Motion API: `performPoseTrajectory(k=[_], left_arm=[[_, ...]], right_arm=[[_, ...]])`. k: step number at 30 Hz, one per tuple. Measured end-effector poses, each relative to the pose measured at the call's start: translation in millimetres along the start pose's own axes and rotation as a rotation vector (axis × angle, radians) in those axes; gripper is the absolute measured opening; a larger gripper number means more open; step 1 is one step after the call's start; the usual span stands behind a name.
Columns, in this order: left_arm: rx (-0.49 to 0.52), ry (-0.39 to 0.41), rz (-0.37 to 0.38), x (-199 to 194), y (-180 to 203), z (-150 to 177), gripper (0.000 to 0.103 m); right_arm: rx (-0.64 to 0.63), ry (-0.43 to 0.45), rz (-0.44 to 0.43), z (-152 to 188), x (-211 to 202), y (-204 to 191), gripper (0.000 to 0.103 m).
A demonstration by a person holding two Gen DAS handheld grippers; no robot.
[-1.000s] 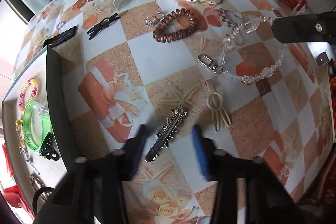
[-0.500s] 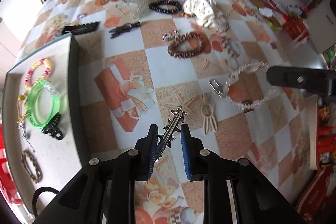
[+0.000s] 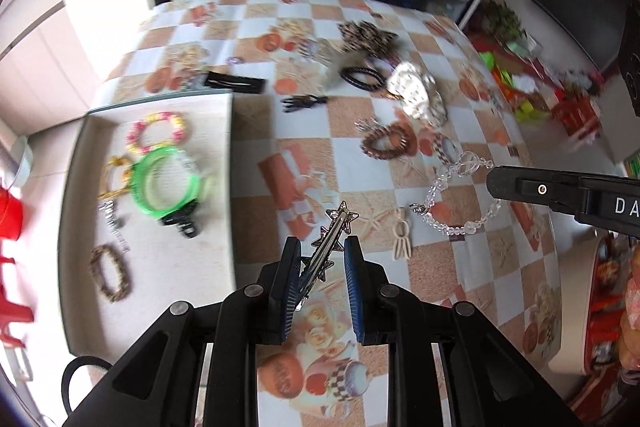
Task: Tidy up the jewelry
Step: 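Lift and carry the silver clip and crystal bracelet over the white tray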
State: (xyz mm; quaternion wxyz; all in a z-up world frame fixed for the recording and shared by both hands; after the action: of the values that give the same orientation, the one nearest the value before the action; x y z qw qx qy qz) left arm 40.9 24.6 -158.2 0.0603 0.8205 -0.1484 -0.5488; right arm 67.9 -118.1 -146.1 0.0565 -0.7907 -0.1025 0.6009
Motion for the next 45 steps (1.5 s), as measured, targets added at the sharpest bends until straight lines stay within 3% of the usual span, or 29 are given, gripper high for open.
performPoseTrajectory(k=[9, 16, 30, 34, 45], left_arm=[[-0.128, 0.041, -0.070, -35.1, -66.7, 17.1, 0.025], [-0.232, 0.037, -0.119, -44.9, -124.2, 40.4, 0.025], [-0.375, -0.029, -0.188, -20.7, -200.6, 83.7, 0.025], [-0.398, -0.042, -0.200, -9.7, -210.9, 87.4, 0.025], [-0.395, -0.075, -0.237, 7.8, -219.2, 90.5, 0.025]], right_arm=[[-0.121, 0.009, -0.056, -16.7, -5.1, -76.1, 0.005], [-0.224, -0.020, -0.106, -21.4, 13.3, -142.3, 0.005], [-0.365, -0.208, -0.255, 6.4, 92.9, -247.6, 0.005], [-0.394, -0.249, -0.253, 10.7, 121.1, -256.9, 0.005], [-0.390, -0.272, -0.108, 0.1, 173.2, -232.4, 0.005]])
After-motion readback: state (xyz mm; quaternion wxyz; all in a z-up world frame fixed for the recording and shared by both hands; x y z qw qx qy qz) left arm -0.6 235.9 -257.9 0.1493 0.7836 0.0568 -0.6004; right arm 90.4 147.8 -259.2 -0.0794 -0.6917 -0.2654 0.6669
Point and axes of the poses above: each gripper's, at about its wrist camera, not at the fingertips, and x roughly the way its jaws point, y to its right, z to its underside, the point moved 7 cm from there along x, roughly the way its jaws point, and after that the axes turned 5 degrees about z, right-handed, at the moved point
